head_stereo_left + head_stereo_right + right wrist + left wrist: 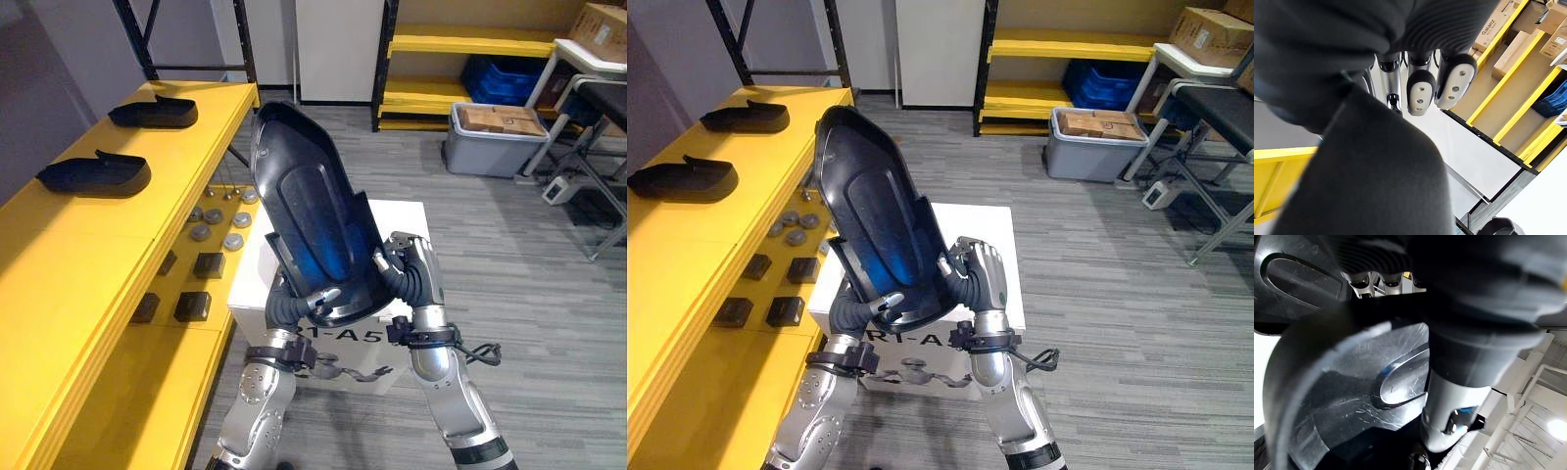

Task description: Walk over and take plastic housings, then place them on the shelf

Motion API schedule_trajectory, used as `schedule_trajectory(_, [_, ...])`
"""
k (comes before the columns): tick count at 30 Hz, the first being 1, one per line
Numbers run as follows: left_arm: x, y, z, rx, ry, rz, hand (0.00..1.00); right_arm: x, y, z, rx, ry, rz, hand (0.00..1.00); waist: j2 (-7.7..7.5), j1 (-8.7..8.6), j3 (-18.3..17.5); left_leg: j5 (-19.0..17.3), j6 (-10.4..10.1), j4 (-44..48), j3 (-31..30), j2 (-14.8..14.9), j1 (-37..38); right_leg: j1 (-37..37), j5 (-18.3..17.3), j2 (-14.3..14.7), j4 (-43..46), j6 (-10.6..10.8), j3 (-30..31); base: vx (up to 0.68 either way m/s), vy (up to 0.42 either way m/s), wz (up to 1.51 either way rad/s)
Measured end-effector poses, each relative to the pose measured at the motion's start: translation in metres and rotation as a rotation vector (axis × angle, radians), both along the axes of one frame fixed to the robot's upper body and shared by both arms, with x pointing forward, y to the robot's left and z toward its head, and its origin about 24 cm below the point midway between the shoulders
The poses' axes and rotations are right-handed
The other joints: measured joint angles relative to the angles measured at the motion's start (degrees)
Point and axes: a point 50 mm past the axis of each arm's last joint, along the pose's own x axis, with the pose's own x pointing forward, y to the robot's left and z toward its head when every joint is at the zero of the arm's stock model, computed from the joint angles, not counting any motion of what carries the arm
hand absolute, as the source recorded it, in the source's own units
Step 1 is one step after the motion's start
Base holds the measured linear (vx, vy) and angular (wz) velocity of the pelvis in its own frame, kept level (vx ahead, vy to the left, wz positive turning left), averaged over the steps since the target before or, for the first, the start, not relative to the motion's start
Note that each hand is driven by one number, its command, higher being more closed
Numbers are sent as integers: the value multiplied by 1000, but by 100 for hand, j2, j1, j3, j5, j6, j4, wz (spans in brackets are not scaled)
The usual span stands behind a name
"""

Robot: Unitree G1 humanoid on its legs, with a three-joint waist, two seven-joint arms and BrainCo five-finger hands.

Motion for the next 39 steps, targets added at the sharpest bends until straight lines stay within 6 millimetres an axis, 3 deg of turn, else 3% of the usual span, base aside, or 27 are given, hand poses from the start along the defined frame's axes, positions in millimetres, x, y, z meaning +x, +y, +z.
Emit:
schedule_trajectory(3, [0, 1, -9, -9, 55, -2, 100, 0, 2, -7, -34, 23, 17, 100, -1, -32, -33, 0, 0, 0, 46, -2, 0, -24, 27, -1, -6, 2, 53, -23, 19, -8])
schedule_trajectory(4, [0, 1, -11, -7, 65, 0, 100, 0, 2, -9, -40, 28, 18, 0, -1, -33, -44, 0, 0, 0, 50, -2, 0, -25, 30, -2, -9, 5, 78, -15, 21, -7])
schedule_trajectory(14, [7, 19, -18, 52, 114, 70, 100, -19, 10, -27, -50, 84, 141, 0, -5, -79, -175, 1, 0, 2, 72, -3, 0, -6, 86, -4, -85, 16, 103, -3, 4, -1])
schedule_trajectory(22, [8, 18, -13, 181, 40, 78, 100, -22, -11, -36, 155, 231, 203, 0, -6, -68, -178, 2, 1, 1, 60, -3, 8, 12, 86, -3, -87, 17, 89, 0, 0, 0])
schedule_trajectory(26, [2, 22, -6, 197, 1, 132, 100, -27, -37, -14, 291, 149, 171, 0, -6, -77, -178, 1, 1, 0, 56, -2, 17, 18, 84, -1, -83, 18, 87, 0, 0, 0])
schedule_trajectory(28, [-1, 33, -6, 210, 2, 186, 100, -27, -62, -2, 383, 72, 85, 0, -5, -88, -178, 0, 0, -1, 55, -2, 20, 19, 83, -1, -79, 18, 89, 0, 0, 0])
schedule_trajectory(30, [-6, 55, -11, 232, 32, 275, 100, -32, -103, 8, 476, -14, -60, 0, -5, -93, -178, -2, -3, -8, 51, -4, 20, 18, 81, -3, -78, 21, 86, 0, 0, 0])
schedule_trajectory(33, [-14, 77, -19, 264, 72, 366, 100, -43, -136, 9, 572, -76, -176, 0, -4, -99, -178, -2, -4, -23, 41, -5, 17, 17, 77, -4, -83, 25, 74, 0, 0, 0])
schedule_trajectory(36, [-23, 88, -19, 275, 84, 417, 100, -52, -157, -14, 661, -18, -257, 0, -5, -98, -178, -2, -3, -37, 27, -7, 9, 16, 73, -7, -85, 29, 31, 0, 0, 2])
schedule_trajectory(39, [-30, 91, -17, 272, 79, 448, 100, -63, -169, -65, 712, 184, -386, 0, -4, -87, -178, -1, -3, -40, -36, -12, -30, 18, 60, -14, -86, 37, -28, 1, 3, 12])
